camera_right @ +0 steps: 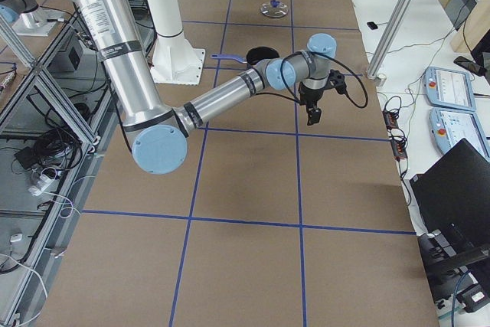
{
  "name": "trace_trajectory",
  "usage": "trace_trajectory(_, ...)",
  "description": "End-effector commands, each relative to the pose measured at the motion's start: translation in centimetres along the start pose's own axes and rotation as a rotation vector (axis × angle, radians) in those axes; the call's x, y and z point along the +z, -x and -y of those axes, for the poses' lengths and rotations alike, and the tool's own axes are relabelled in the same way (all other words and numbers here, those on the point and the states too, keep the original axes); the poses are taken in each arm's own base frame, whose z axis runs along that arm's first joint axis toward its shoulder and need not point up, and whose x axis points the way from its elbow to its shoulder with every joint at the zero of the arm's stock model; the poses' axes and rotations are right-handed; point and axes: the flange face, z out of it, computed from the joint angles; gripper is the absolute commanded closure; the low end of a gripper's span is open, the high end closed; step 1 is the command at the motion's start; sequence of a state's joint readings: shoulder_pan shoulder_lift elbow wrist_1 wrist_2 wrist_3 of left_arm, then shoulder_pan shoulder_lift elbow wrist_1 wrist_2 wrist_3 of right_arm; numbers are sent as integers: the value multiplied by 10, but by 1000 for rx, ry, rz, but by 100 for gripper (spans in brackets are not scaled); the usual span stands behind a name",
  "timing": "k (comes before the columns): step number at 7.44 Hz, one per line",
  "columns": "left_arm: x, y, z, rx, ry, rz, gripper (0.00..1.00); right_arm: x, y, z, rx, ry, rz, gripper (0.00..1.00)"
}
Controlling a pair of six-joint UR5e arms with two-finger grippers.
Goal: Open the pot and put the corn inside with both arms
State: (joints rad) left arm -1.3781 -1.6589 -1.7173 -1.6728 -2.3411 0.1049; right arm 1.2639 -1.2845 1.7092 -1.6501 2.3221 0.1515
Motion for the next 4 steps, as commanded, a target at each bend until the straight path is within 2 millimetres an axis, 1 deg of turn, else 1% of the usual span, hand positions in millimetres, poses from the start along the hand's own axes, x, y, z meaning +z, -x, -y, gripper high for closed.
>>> trace_trajectory(1,-8,56,-24,29,-15,-61,3,-1,-103,-34,-55,22,31,0)
trace_trajectory(2,-11,62,-27,25,-19,-57,3,6,-130,-42,-74,38,27,0)
trace_trajectory(3,-10,64,-28,20,-18,-59,3,6,-145,-46,-71,41,27,0)
trace_trajectory(4,-13,67,-30,13,-21,-55,3,2,-152,-49,-61,36,24,0)
